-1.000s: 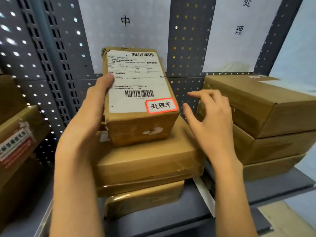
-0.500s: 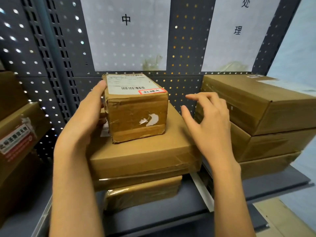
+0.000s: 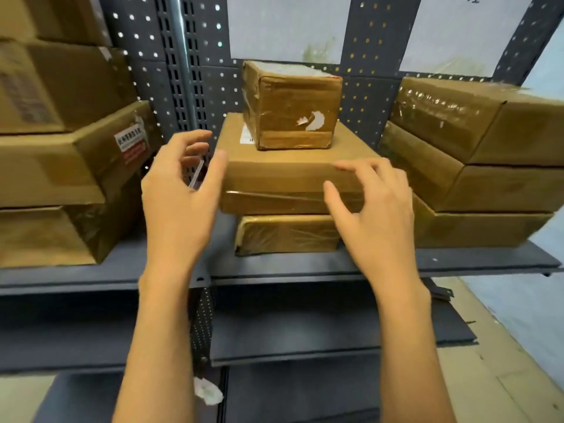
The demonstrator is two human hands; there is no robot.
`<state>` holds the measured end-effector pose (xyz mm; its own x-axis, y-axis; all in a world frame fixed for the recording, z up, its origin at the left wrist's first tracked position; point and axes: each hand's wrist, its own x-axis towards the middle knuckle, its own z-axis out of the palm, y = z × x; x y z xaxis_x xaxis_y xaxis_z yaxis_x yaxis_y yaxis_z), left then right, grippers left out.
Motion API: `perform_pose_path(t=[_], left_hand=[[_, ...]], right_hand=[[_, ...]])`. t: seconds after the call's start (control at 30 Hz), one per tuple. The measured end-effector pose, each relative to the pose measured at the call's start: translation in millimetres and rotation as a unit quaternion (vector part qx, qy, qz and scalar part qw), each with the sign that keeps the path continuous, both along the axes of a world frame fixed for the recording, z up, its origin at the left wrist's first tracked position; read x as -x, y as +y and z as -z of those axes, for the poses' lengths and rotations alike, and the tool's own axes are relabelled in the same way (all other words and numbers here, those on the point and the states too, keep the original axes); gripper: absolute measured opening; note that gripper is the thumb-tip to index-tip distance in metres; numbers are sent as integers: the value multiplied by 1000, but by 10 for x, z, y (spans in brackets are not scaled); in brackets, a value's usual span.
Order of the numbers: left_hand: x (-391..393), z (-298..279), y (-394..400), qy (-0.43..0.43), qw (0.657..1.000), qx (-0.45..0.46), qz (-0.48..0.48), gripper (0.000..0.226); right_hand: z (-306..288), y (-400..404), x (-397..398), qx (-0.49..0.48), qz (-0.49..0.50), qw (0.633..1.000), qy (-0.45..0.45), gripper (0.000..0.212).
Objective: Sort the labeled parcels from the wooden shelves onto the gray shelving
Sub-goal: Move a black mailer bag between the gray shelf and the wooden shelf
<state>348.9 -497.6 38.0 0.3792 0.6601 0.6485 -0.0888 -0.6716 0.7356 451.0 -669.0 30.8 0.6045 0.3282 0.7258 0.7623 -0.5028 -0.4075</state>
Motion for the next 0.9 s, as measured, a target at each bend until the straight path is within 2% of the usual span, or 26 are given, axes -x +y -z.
perform_pose_path(t=[0.1, 0.2, 0.37, 0.5, 0.9], left_hand=[[385, 267, -116, 79, 992, -88, -50, 27], [821, 534, -229, 160, 965, -170, -117, 29], [1592, 956, -434, 253, 919, -226, -203, 31], [2183, 1061, -483, 289, 901, -219, -238, 32], [3884, 1031, -153, 256, 889, -127, -358, 23]], right_hand=[[220, -78, 358, 16, -24, 999, 16, 27], [433, -156, 713, 5, -47, 998, 29, 27], [860, -205, 1349, 25, -79, 995, 60, 26], [962, -169, 1801, 48, -118, 988, 89, 26], [832, 562, 3090, 73, -266, 957, 84, 27]])
